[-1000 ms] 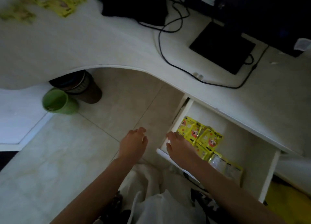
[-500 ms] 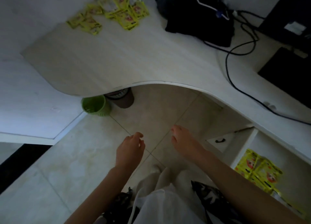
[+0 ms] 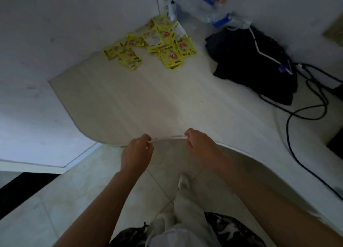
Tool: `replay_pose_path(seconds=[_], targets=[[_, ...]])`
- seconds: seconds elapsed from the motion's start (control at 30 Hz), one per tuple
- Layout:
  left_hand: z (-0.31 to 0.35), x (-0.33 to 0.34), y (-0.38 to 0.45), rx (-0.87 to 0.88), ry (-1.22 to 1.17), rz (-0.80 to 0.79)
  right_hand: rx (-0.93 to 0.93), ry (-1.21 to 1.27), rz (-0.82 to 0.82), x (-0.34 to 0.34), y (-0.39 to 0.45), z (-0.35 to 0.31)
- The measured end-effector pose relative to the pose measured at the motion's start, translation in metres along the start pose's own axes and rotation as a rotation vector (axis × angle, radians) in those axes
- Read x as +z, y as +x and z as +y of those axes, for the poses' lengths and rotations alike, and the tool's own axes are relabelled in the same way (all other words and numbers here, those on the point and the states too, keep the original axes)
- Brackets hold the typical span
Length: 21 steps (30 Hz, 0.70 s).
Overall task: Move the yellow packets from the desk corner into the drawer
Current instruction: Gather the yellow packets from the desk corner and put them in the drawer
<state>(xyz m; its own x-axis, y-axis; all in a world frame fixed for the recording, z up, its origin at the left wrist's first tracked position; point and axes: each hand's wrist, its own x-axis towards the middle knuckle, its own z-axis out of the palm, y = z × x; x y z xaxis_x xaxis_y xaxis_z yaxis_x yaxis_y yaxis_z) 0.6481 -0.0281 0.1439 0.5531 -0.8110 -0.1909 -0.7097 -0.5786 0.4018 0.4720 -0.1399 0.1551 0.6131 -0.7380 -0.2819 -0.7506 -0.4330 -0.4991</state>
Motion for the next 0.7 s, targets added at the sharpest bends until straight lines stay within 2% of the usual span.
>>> replay_pose_path(seconds=[0.3,0.7], targets=[[0.008,-0.022,0.111,-0.122,-0.027,0.005,-0.074,-0.047,-0.054,-0.056,0.121,-0.012],[-0.019,-0.063,0.260,-0.235,-0.058,-0.024,-0.028,-0.003,-0.054,-0.084,0.245,-0.033]])
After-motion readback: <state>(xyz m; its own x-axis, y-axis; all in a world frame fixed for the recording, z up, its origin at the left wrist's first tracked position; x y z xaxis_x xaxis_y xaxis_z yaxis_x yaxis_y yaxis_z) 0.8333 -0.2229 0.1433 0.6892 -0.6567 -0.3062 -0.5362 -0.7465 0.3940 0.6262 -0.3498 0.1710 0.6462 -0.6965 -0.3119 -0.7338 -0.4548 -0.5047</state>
